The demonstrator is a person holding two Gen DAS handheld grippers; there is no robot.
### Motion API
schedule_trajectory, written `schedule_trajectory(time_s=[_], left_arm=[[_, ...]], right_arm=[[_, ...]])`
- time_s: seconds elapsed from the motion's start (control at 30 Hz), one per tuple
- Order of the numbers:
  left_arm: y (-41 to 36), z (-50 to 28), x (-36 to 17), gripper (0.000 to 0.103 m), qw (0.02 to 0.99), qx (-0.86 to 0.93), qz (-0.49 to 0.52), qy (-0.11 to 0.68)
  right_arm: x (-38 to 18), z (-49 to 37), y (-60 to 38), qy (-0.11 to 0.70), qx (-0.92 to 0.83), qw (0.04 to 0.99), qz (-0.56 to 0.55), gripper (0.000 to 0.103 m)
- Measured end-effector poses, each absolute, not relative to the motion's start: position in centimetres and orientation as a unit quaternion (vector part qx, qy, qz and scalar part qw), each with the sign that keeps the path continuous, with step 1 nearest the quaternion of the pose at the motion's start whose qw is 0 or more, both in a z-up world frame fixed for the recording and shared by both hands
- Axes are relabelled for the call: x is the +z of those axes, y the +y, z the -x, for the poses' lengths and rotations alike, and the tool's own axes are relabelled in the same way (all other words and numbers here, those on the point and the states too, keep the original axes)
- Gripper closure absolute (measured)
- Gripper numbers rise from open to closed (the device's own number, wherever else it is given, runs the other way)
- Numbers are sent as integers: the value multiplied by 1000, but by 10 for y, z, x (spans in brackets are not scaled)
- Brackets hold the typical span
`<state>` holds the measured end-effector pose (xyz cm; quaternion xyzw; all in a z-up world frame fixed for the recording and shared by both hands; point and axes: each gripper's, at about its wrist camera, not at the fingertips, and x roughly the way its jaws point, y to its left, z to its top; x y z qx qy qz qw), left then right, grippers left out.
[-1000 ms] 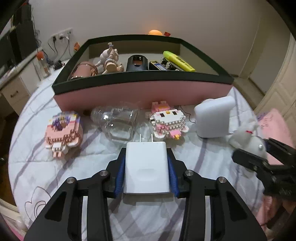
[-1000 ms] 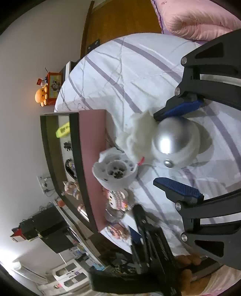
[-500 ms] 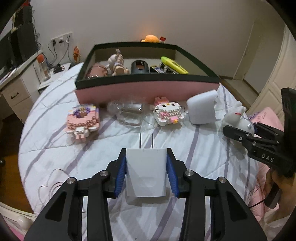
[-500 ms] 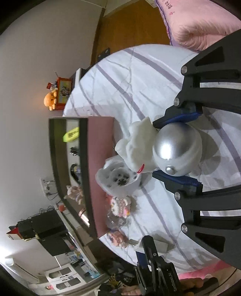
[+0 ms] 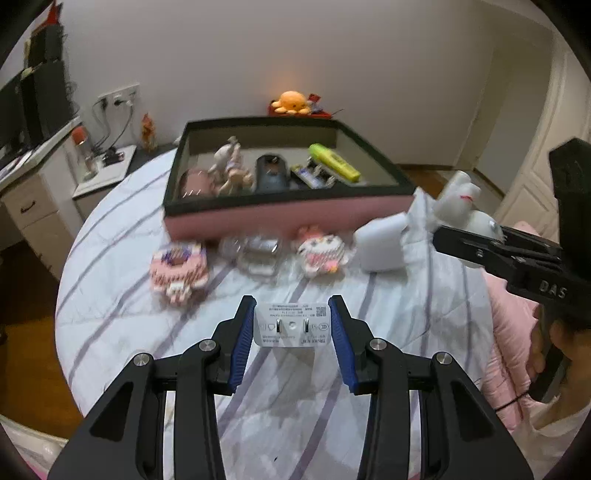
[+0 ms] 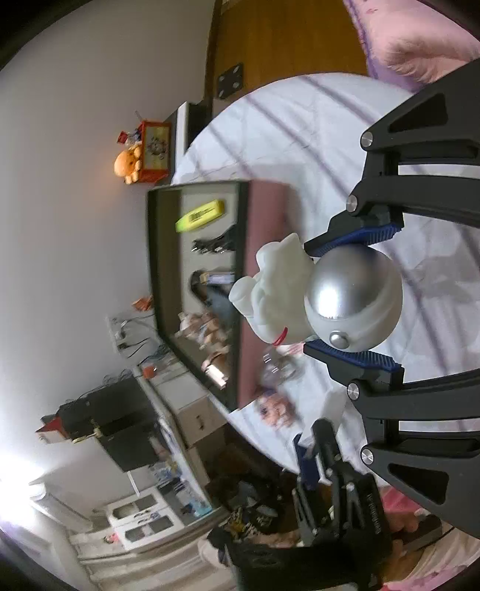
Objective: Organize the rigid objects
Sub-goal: 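Carry the charger and silver ball bunny into the box and open both grippers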
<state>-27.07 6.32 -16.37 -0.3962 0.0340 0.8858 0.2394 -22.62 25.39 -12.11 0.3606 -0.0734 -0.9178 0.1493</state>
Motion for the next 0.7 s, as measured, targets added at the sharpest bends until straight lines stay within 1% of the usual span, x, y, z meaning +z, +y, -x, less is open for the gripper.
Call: schedule_trajectory(time_s=[0.17,0.4,0.7], left_arm=[[75,290,-140,63,259,889,375,41],[98,340,-116,63,258,893,361,71],[123,425,-108,63,252,885,380,93]], right_arm=[[-102,252,245,-64,-918,171,-353,55],[-95,308,239,-45,-911,181,-369,55],[-88,379,242,-22,-905,173,-388,55]])
